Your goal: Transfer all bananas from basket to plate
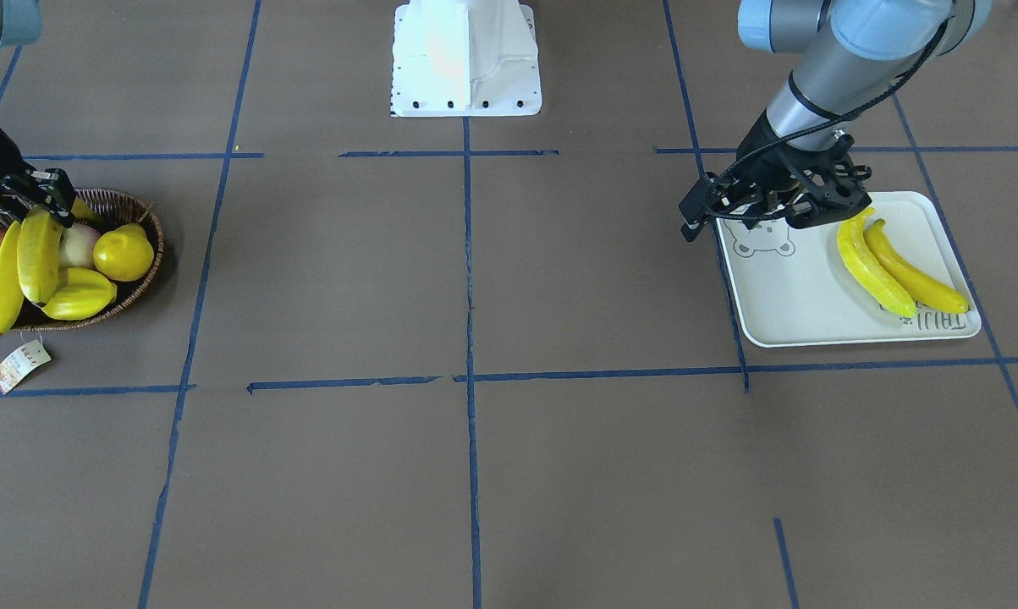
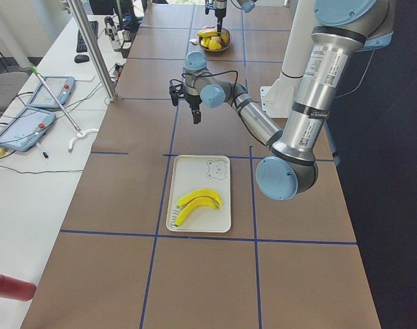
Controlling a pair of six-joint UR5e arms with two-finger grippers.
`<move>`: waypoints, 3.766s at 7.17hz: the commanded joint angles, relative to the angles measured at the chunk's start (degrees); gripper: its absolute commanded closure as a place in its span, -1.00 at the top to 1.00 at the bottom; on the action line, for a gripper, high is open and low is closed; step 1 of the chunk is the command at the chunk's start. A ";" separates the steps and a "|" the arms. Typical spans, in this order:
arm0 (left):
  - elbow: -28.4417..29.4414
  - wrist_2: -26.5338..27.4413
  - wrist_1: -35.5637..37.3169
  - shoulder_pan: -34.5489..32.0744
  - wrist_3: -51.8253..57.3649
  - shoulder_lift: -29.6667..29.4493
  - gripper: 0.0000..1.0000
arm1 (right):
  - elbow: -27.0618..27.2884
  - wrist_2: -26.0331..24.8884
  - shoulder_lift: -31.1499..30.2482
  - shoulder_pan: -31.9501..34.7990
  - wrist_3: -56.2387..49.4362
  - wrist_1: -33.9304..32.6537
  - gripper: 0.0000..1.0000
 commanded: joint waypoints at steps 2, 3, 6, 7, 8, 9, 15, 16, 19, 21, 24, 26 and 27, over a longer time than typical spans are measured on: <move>0.07 -0.04 0.09 0.06 0.09 -0.04 0.99 | 5.36 0.18 -1.34 3.08 -0.35 -0.15 -0.99; 0.07 -0.13 0.09 0.06 0.09 -0.22 0.99 | 9.55 2.01 -1.96 5.10 -0.44 -0.24 -0.99; 0.86 -0.21 -1.57 2.15 -5.86 -5.73 0.99 | 10.05 11.76 12.39 4.08 6.88 0.20 -0.98; 2.08 -0.21 -7.93 2.52 -8.32 -7.32 0.99 | 9.43 11.00 20.72 -2.29 16.51 0.20 -0.97; 3.92 -0.30 -19.74 2.78 -14.18 -7.08 0.98 | 7.59 6.64 28.63 -7.75 24.35 0.20 -0.96; 7.51 -0.13 -31.78 5.48 -21.02 -7.34 0.98 | 6.71 -1.15 33.32 -15.02 26.87 0.11 -0.96; 14.73 2.76 -40.96 11.92 -25.14 -17.60 0.97 | 3.80 -14.49 42.06 -27.39 29.70 0.20 -0.96; 15.62 3.03 -41.22 12.71 -25.14 -18.32 0.96 | 3.80 -14.58 42.24 -27.58 29.79 0.20 -0.96; 15.46 2.95 -41.22 15.09 -25.05 -18.33 0.26 | 3.80 -14.59 42.25 -27.49 29.70 0.20 -0.96; 14.84 2.60 -41.57 15.09 -24.43 -17.71 -1.00 | 3.88 -14.50 42.25 -27.40 29.70 0.20 -0.95; 14.49 2.60 -41.49 15.00 -24.26 -17.54 -1.00 | 4.41 -14.50 42.16 -27.32 30.67 0.20 1.00; 14.49 2.51 -41.14 13.43 -24.17 -17.27 -1.00 | 6.07 -14.24 41.81 -26.97 30.67 -0.33 1.00; 14.49 2.51 -40.00 11.59 -24.26 -15.88 -1.00 | 7.91 -13.97 40.33 -26.53 30.67 -0.59 1.00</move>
